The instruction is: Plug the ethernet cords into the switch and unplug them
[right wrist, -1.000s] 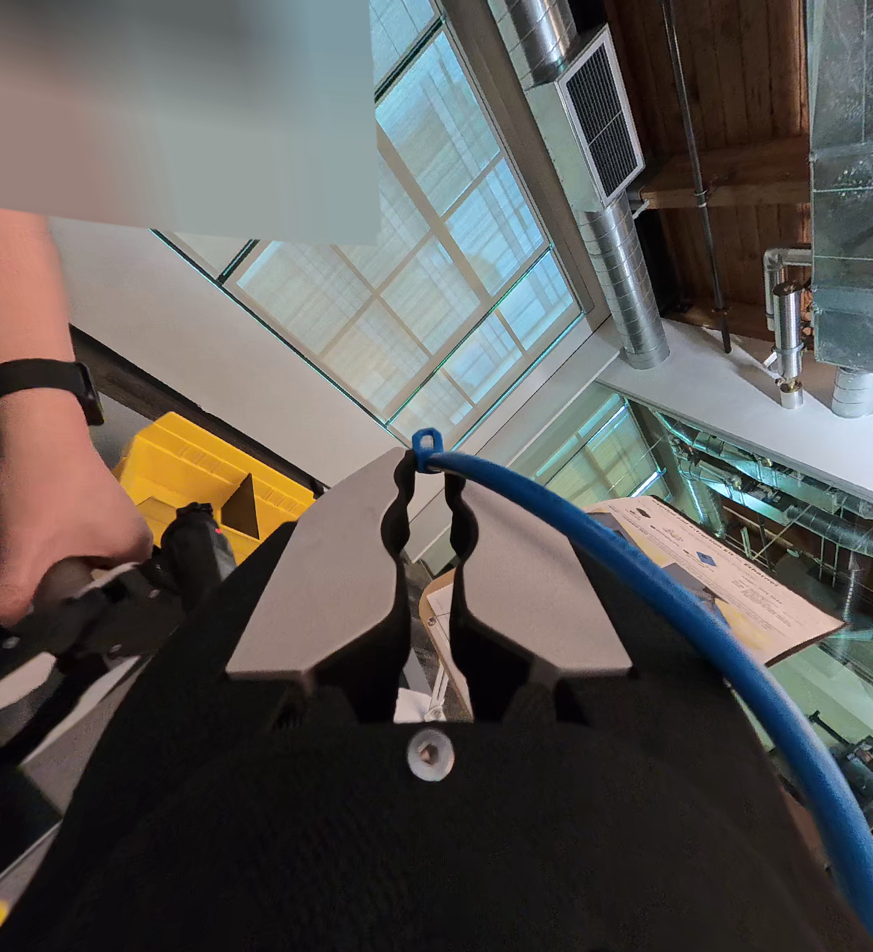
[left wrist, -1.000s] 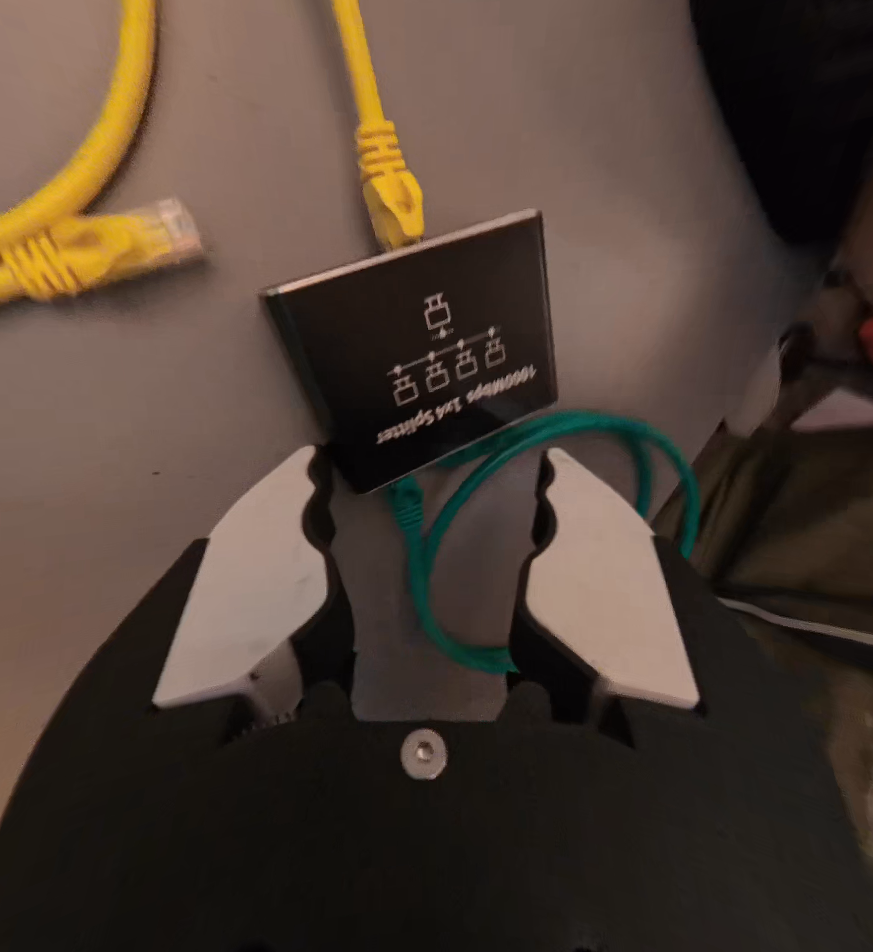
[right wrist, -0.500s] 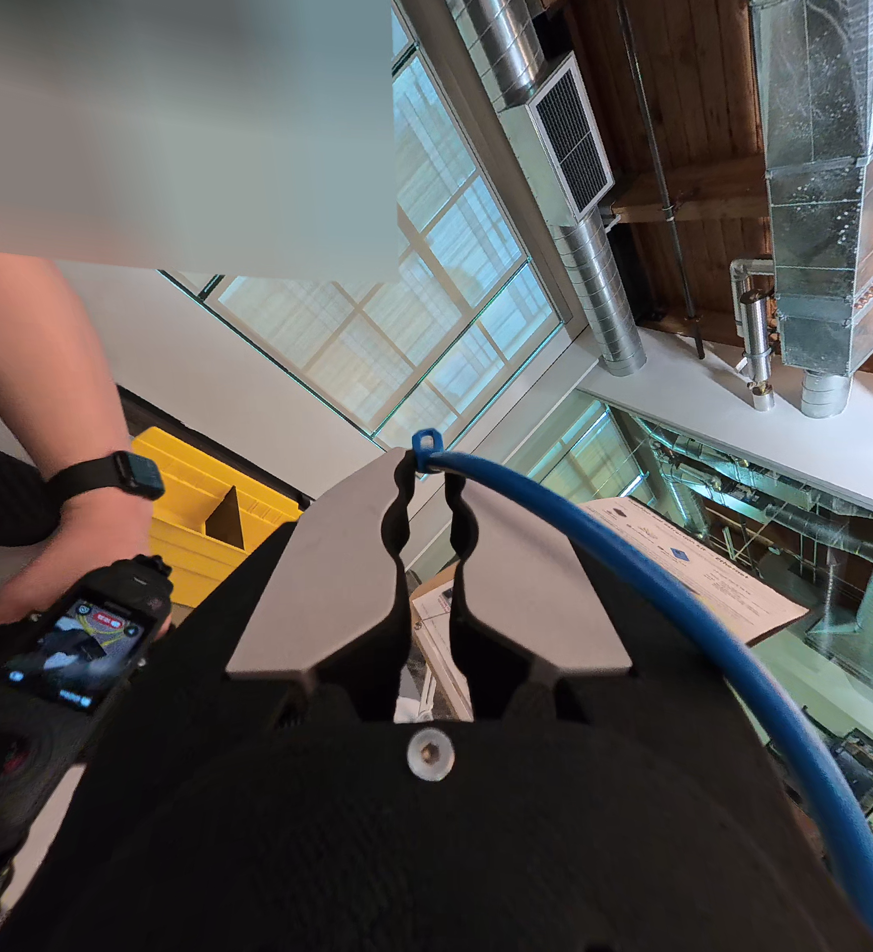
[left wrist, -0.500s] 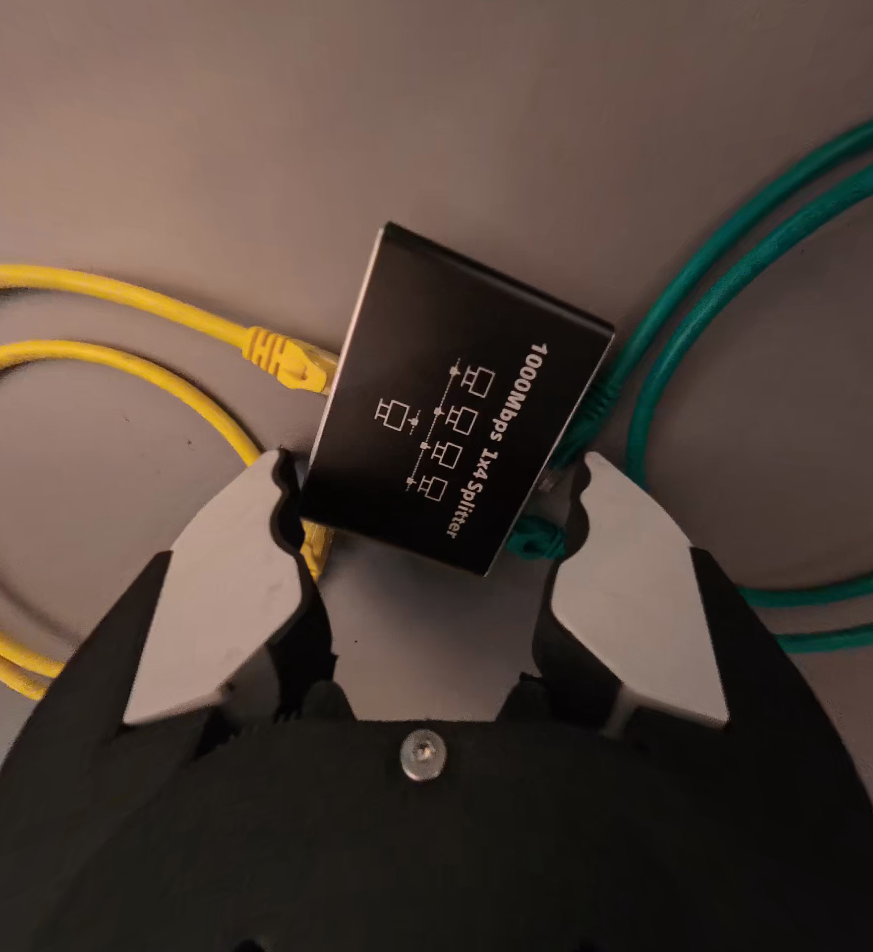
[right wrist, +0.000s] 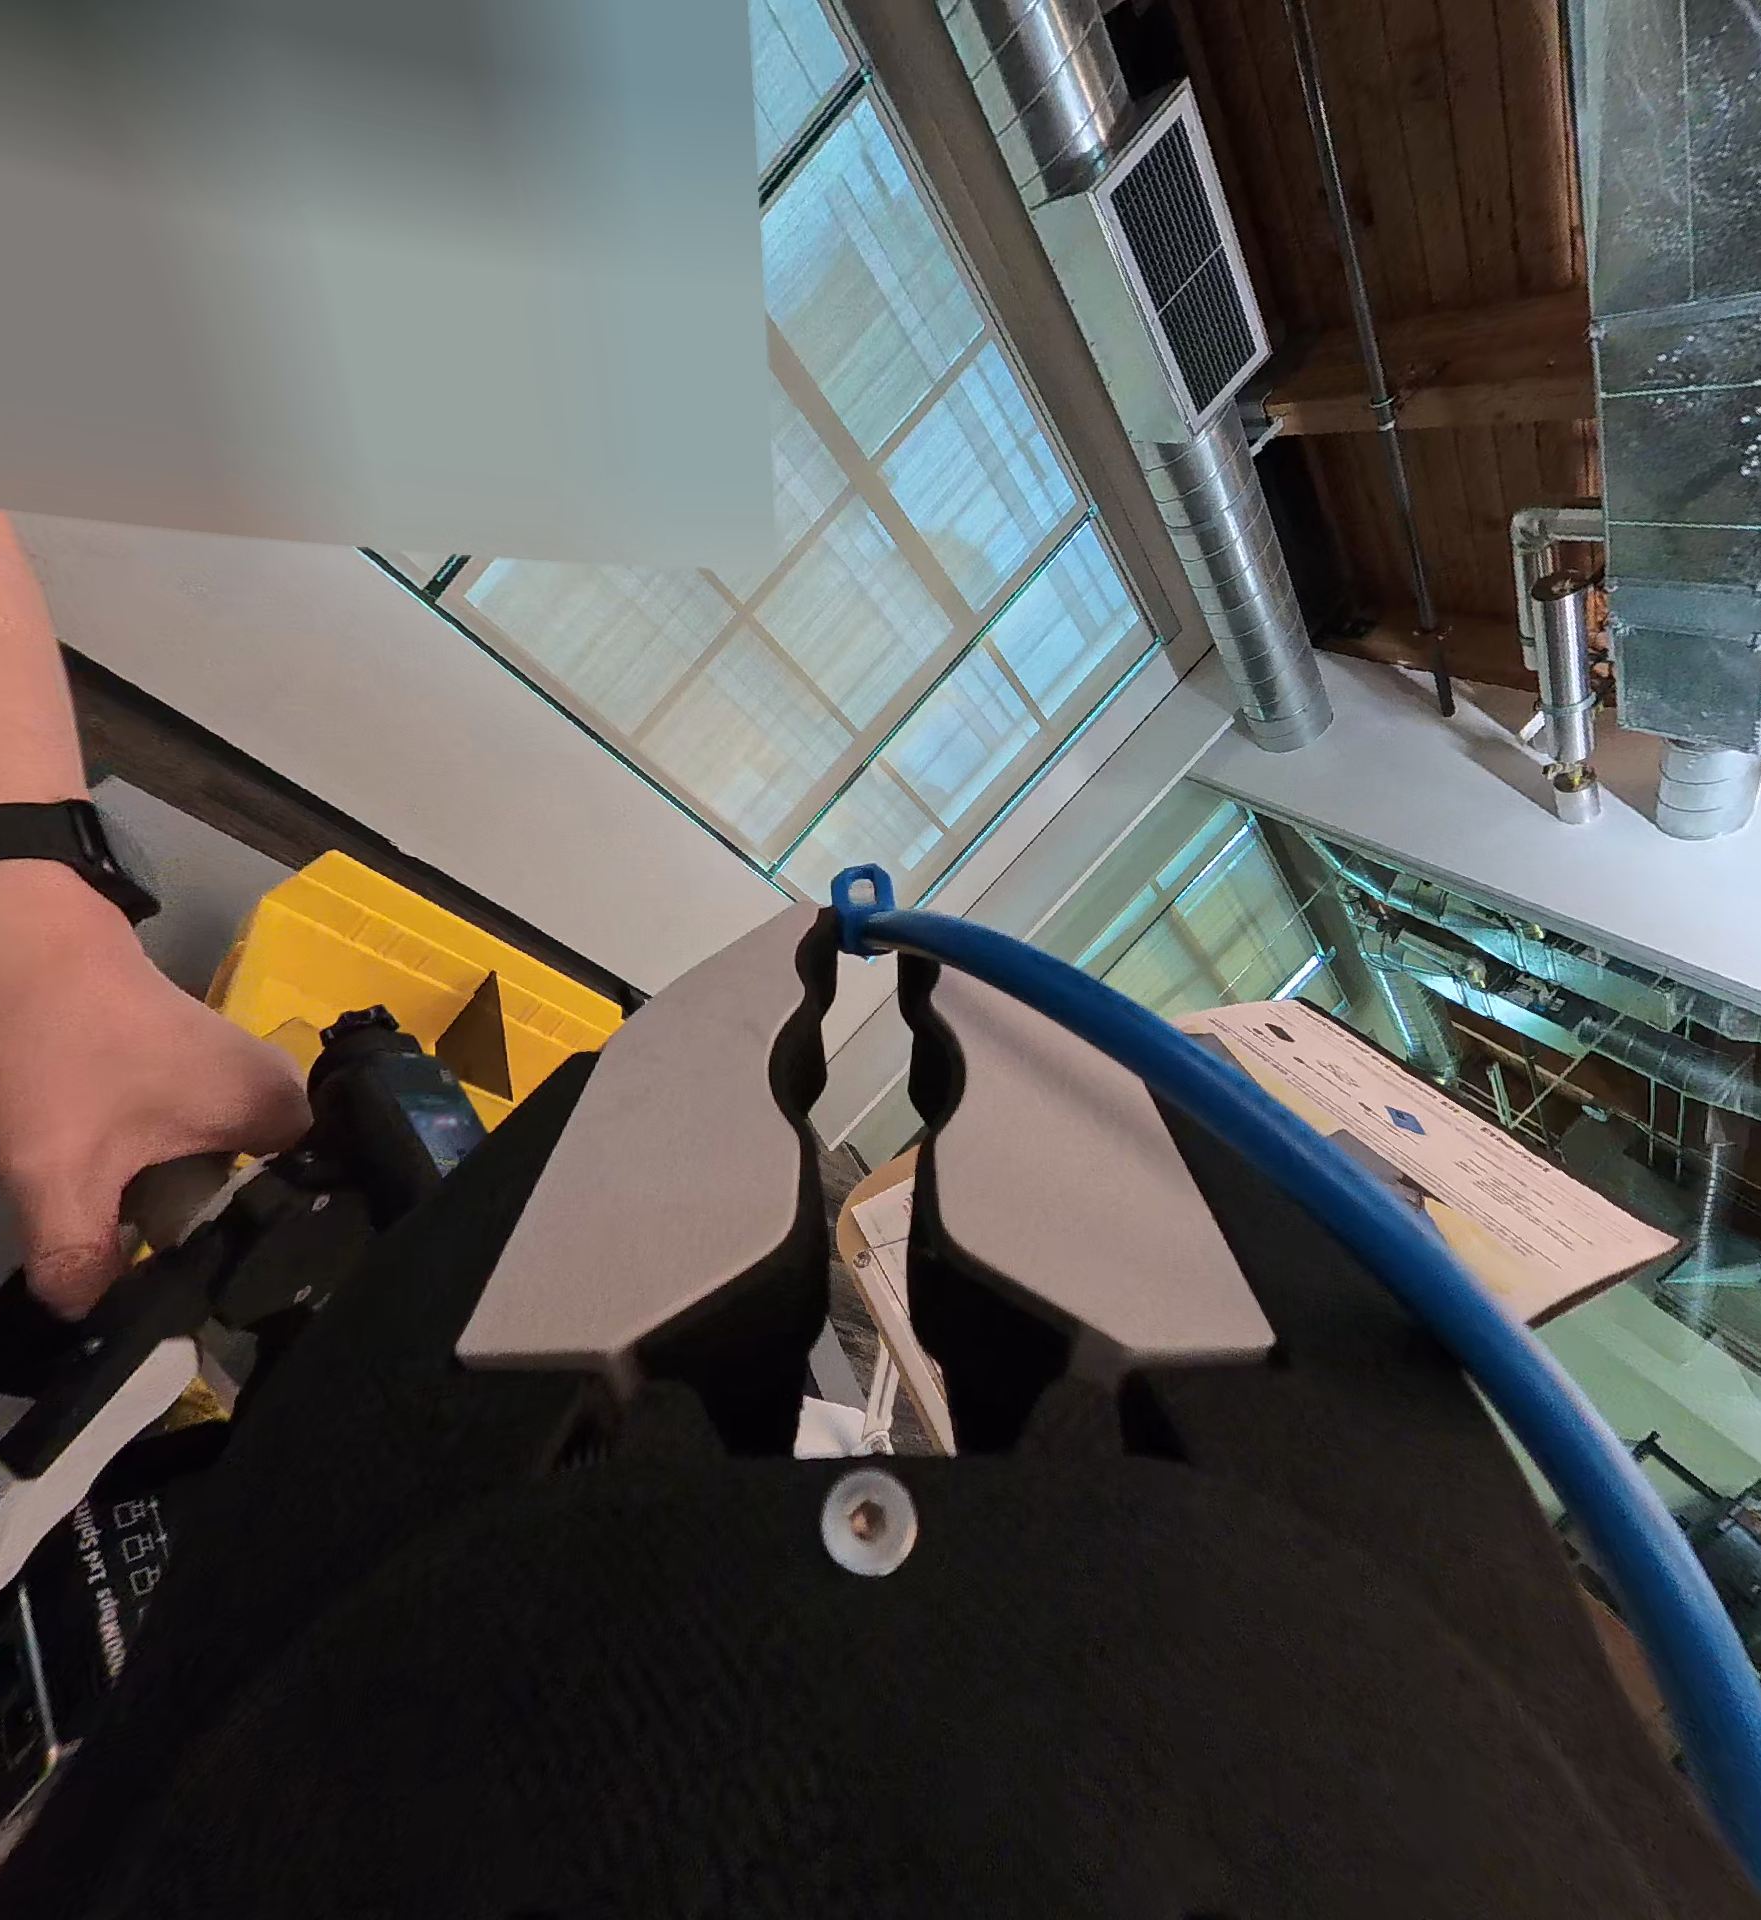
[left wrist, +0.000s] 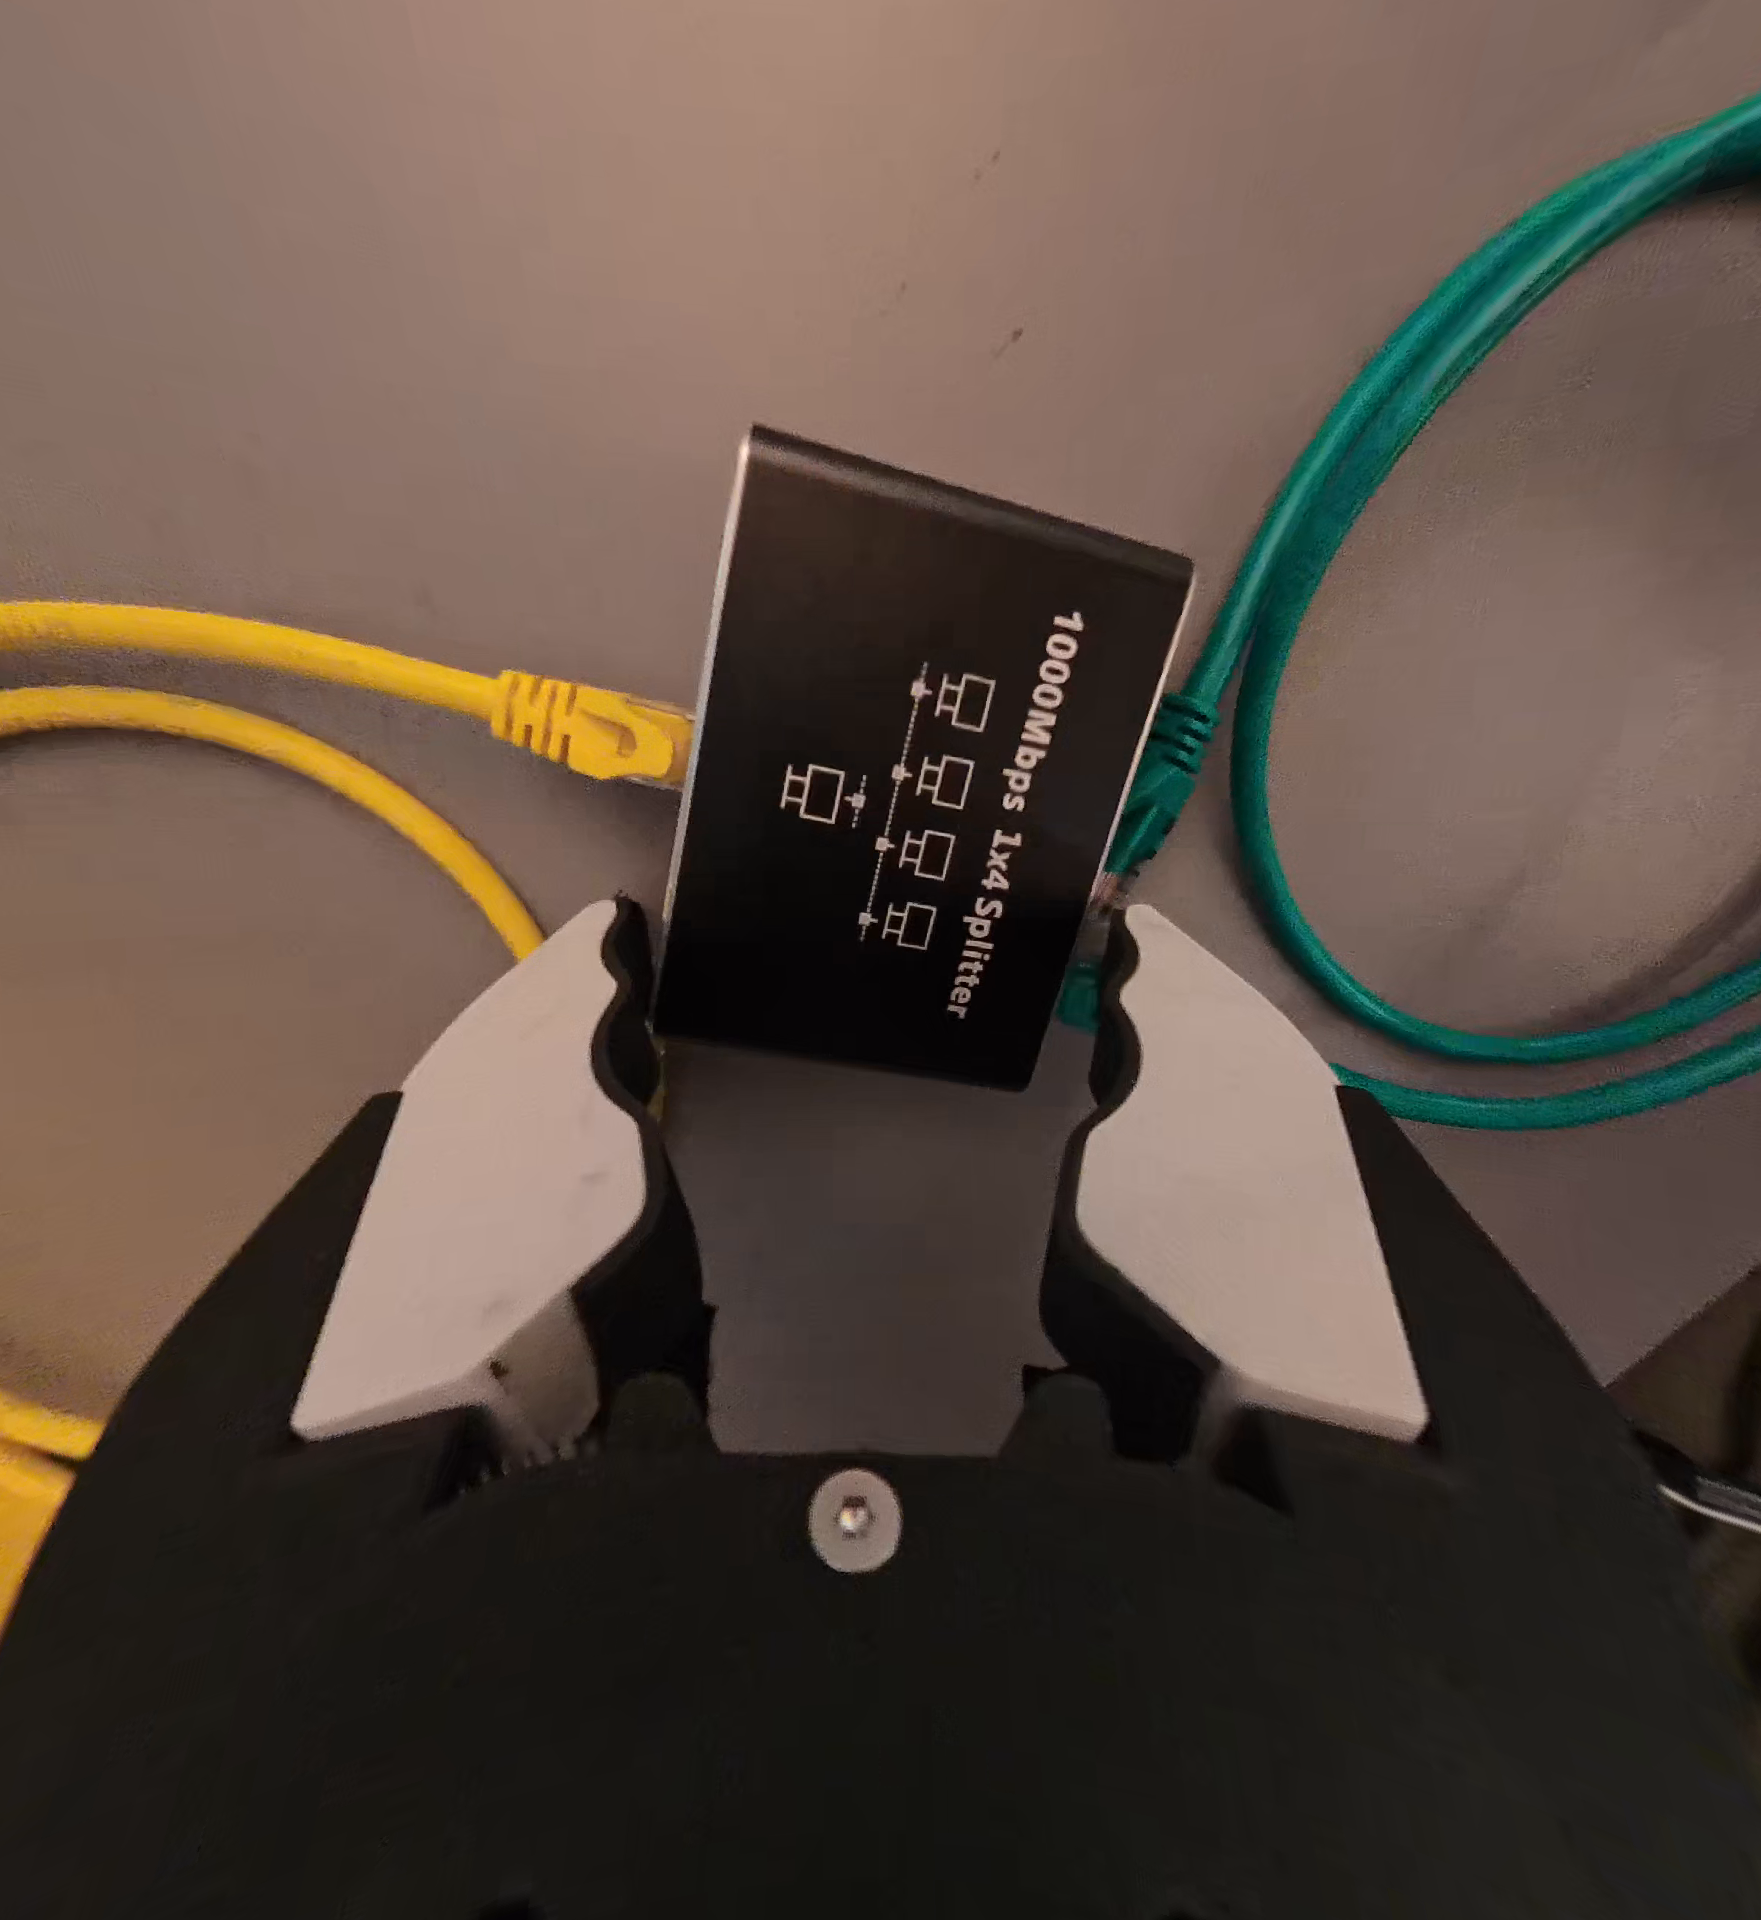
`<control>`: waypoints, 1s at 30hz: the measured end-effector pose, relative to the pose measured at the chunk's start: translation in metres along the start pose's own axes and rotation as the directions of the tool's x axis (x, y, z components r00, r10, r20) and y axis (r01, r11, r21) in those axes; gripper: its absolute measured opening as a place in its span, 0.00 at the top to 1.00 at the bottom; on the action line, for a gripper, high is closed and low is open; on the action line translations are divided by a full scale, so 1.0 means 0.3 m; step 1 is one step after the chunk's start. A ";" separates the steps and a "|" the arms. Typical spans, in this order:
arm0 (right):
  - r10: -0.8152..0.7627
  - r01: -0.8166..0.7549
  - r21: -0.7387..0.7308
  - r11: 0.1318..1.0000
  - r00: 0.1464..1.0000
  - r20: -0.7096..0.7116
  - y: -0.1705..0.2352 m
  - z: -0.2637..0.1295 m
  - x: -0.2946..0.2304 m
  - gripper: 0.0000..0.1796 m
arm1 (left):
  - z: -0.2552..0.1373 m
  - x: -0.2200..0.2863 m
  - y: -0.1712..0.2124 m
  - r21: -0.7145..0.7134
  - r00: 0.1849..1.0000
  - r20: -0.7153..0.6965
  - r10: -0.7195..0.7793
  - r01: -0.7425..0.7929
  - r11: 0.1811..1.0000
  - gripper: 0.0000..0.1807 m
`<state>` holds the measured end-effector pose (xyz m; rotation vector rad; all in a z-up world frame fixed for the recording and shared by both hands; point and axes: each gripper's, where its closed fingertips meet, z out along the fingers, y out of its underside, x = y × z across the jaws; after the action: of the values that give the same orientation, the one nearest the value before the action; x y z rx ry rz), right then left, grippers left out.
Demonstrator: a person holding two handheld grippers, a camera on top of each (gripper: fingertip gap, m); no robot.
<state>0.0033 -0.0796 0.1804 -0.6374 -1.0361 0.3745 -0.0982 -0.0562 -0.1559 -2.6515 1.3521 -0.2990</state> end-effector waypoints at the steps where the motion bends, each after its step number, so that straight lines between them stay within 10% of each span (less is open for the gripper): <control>1: 0.000 0.000 -0.001 1.000 1.000 0.003 0.000 0.002 -0.003 0.94 | 0.000 -0.002 0.008 -0.011 1.000 0.004 0.014 -0.014 1.000 0.54; 12: -0.001 0.001 -0.012 1.000 1.000 0.018 0.010 0.015 -0.020 0.94 | 0.019 -0.012 0.023 -0.361 0.969 0.070 0.235 -0.195 0.912 0.50; 30: -0.004 0.004 0.004 1.000 1.000 0.017 -0.011 0.002 -0.011 0.94 | -0.004 -0.021 0.051 -0.355 0.941 -0.036 0.335 -0.326 0.876 0.58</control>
<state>0.0011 -0.0838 0.1805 -0.6290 -1.0523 0.3791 -0.1139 -0.0601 -0.1588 -2.6021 1.9809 0.0318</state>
